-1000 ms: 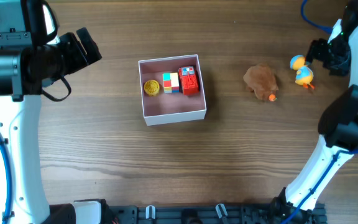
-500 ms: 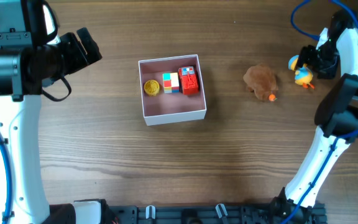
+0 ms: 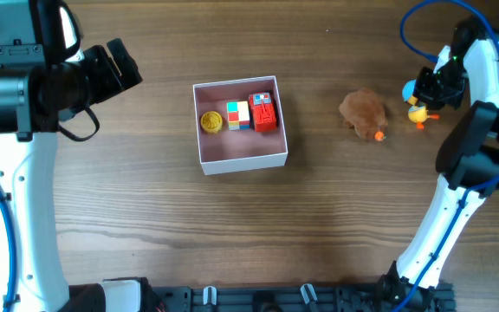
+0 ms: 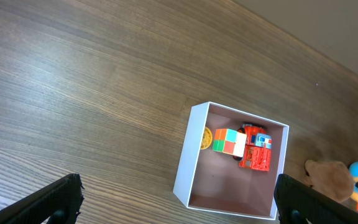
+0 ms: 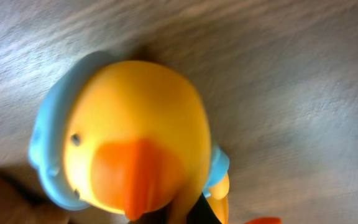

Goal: Pack container
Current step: 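Grasp the orange-blue duck toy with the right gripper, then place the duck into the box's left side with the right gripper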

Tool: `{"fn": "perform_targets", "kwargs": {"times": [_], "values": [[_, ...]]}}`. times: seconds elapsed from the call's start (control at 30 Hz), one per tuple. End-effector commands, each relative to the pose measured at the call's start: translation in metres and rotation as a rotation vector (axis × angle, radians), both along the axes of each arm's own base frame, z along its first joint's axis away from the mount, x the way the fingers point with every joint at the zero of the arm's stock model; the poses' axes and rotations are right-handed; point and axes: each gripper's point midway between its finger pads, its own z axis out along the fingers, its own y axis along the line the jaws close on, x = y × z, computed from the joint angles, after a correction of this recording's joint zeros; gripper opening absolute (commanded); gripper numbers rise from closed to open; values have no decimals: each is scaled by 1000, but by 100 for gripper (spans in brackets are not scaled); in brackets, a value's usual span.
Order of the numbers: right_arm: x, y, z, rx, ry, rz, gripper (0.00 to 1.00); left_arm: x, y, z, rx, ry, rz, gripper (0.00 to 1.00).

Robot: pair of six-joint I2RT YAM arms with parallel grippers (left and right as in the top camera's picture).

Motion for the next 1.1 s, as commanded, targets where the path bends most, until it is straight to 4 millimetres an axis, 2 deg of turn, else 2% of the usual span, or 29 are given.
{"fn": "perform_targets", "kwargs": {"times": [0.0, 0.1, 0.17, 0.2, 0.3, 0.33, 0.37, 0.43, 0.47, 0.5, 0.57, 0.7, 0.77, 0.83, 1.07], "values": [[5, 29, 63, -28, -94, 39, 4, 1, 0, 2, -19, -5, 13, 100], [9, 68, 144, -62, -274, 104, 4, 2, 0, 1, -18, -1, 13, 100], [5, 99, 186, -69, -373, 162, 4, 2, 1, -3, -16, 8, 14, 100], [-2, 134, 217, -61, -447, 220, 4, 3, 1, -5, -16, 19, 14, 100], [-17, 195, 245, -20, -518, 304, 4, 3, 1, -6, -16, 21, 15, 100], [-24, 224, 250, 9, -530, 327, 4, 3, 1, -6, -16, 21, 15, 100], [-30, 251, 251, 37, -531, 340, 4, 3, 1, -6, -16, 21, 15, 100], [-34, 285, 248, 73, -530, 359, 4, 3, 1, -6, -16, 21, 15, 100], [-38, 314, 244, 101, -530, 382, 4, 3, 1, -6, -16, 21, 15, 100], [-42, 343, 236, 126, -525, 409, 5, 3, 1, -6, -16, 21, 15, 100], [-48, 381, 219, 153, -501, 443, 5, 3, 4, -7, 1, 21, 27, 100], [-56, 431, 176, 158, -441, 533, 5, 3, 7, -7, 15, 21, 36, 100], [-56, 445, 150, 152, -400, 536, 5, 3, 7, -7, 16, 21, 35, 100], [-53, 449, 130, 143, -370, 524, 4, 3, 8, -7, 37, 20, 8, 100], [-42, 456, 100, 140, -338, 475, 7, 1, 33, -7, 148, 31, 75, 100]]}}
